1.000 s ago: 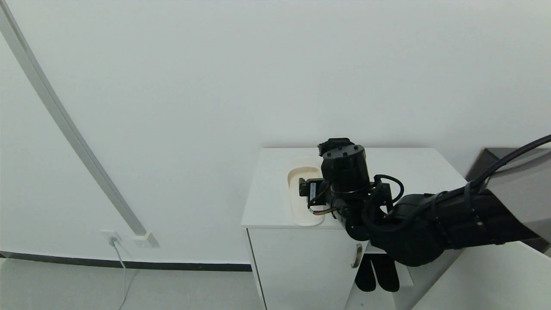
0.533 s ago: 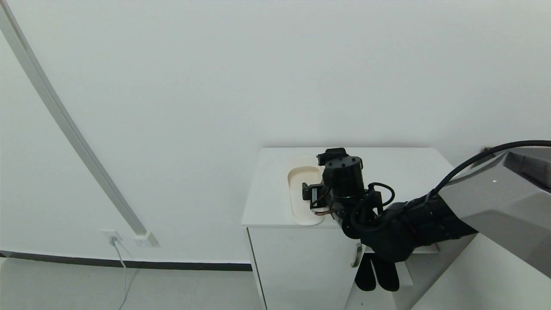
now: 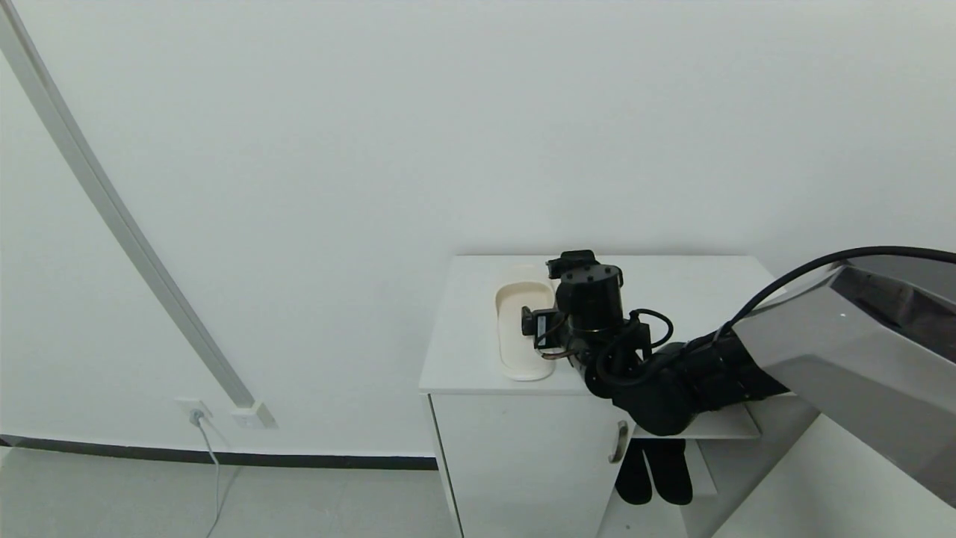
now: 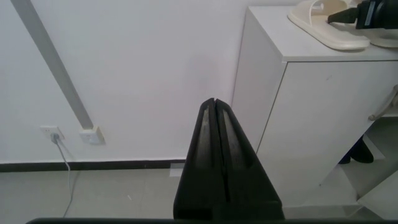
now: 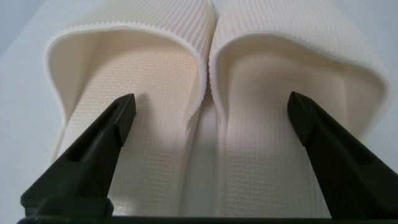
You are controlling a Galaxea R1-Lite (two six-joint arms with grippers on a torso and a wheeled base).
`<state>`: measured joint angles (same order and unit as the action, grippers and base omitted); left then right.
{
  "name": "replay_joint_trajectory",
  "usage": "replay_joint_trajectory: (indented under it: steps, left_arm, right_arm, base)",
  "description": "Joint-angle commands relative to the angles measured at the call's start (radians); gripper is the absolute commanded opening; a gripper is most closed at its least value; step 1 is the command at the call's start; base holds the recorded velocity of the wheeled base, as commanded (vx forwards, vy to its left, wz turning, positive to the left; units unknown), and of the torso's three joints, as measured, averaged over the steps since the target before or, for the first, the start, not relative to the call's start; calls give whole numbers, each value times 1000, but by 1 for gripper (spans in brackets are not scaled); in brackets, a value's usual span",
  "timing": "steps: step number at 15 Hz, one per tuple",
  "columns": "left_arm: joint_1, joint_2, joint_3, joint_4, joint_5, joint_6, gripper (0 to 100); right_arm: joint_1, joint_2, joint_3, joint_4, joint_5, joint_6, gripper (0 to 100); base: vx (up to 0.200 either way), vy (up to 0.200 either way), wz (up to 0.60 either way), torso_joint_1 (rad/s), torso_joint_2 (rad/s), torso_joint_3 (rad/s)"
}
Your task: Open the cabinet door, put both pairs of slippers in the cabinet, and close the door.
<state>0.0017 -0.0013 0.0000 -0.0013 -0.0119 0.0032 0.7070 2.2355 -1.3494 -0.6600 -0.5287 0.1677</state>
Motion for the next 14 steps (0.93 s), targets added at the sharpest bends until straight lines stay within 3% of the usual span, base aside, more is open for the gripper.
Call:
replay_joint_trajectory:
  steps: [1, 14]
  left_arm:
    - [1, 1, 0, 0, 0, 0, 0]
    - [1, 1, 0, 0, 0, 1, 0]
  right_arm:
    - [0, 7, -7, -12, 0, -4, 100]
    - [-23, 65, -102, -27, 4, -40, 100]
  base:
    - [0, 0, 0, 0, 0, 0]
    - [0, 0, 0, 0, 0, 0]
